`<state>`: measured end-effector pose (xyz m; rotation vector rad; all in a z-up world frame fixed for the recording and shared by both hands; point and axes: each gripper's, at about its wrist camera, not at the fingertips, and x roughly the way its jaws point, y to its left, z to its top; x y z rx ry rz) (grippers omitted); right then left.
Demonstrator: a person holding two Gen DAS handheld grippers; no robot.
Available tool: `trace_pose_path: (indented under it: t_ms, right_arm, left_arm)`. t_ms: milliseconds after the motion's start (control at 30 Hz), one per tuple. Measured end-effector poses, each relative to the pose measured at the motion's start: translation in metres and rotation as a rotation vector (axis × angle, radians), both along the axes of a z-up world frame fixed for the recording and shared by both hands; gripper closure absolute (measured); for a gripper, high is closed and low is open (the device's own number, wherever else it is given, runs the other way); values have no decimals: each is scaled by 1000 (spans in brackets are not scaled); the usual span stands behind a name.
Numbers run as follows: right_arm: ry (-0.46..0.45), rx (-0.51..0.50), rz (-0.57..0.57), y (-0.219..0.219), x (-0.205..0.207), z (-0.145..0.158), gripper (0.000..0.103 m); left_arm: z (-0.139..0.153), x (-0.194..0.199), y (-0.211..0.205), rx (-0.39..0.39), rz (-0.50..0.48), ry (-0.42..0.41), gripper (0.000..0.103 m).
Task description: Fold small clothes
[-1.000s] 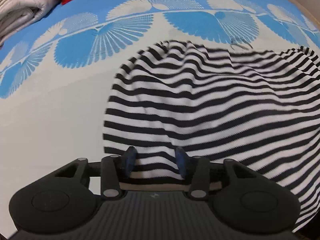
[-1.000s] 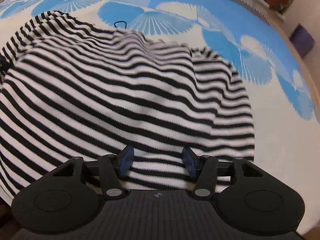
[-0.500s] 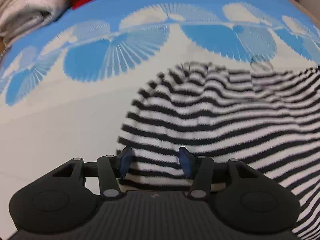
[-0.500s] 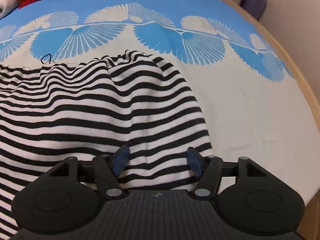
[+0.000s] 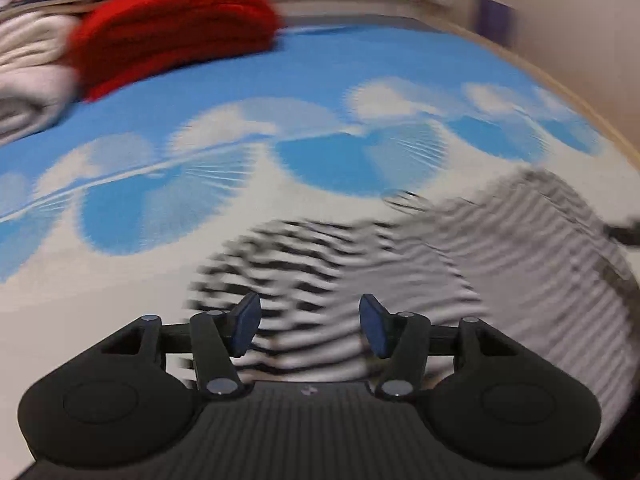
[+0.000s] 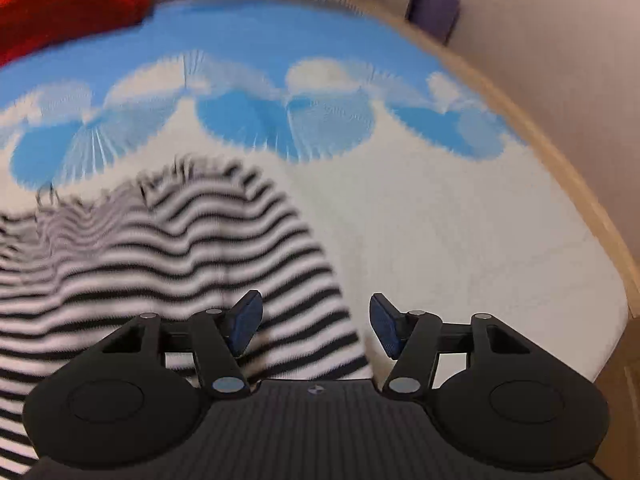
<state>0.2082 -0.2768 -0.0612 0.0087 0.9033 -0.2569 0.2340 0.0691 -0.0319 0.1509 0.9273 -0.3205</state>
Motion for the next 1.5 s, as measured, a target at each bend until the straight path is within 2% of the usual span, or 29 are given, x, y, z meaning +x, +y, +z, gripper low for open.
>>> trace_pose_path:
  t_ms: [67,133,200,233,300,367,567,667,833,967,1067,1167,1267,1367,1500]
  right_arm:
    - [33,-9,21,1,-2,-4,42]
    - [130,-29,46,3,-1,-19,42]
    - [220,-50,71,5,-1,-34,42]
    - [215,-67,72,6,-2,-34,42]
    - [165,-71,62,5,-4,-24,42]
    - [96,-59,55,3,-10,-8,42]
    - [-163,-73,66,0,-45,57,41]
    - [-248,-32,105,-3,-72,82,40]
    - [-315,24,143,-12,-118,94,37]
    - [-310,136,118,-25,-145,89,37]
    - [-307,127,105,-29,-157,76,37]
    - [-271,149,79,-32,-162,64,37]
    - [-240,167,91,-31,-164,56,37]
    - [-250,166,104,-33,-167,56,37]
    - [-244,179,108,-38,-168,54,37]
  left_arm:
    - [-11,-5,-15,44,-83,37,41]
    - [-34,-5,-29,166,-127,104,40]
    - [-49,-3,-29,255,-89,145,30]
    - [-46,1,-25,240,-49,147,27]
    - [-34,4,-19,192,16,132,28]
    - [-17,0,-16,175,36,57,28]
    - [30,-33,-10,219,57,-188,24]
    - [53,-53,-3,190,94,-241,18]
    - [86,-107,4,136,187,-278,15]
    - [91,-153,-1,132,233,-324,13]
    - [78,-181,-4,121,253,-294,13]
    - [60,-196,1,99,285,-220,13]
    - [48,-196,6,70,306,-142,13]
    - [41,-191,12,77,337,-123,14]
    - [32,-183,15,89,382,-89,25]
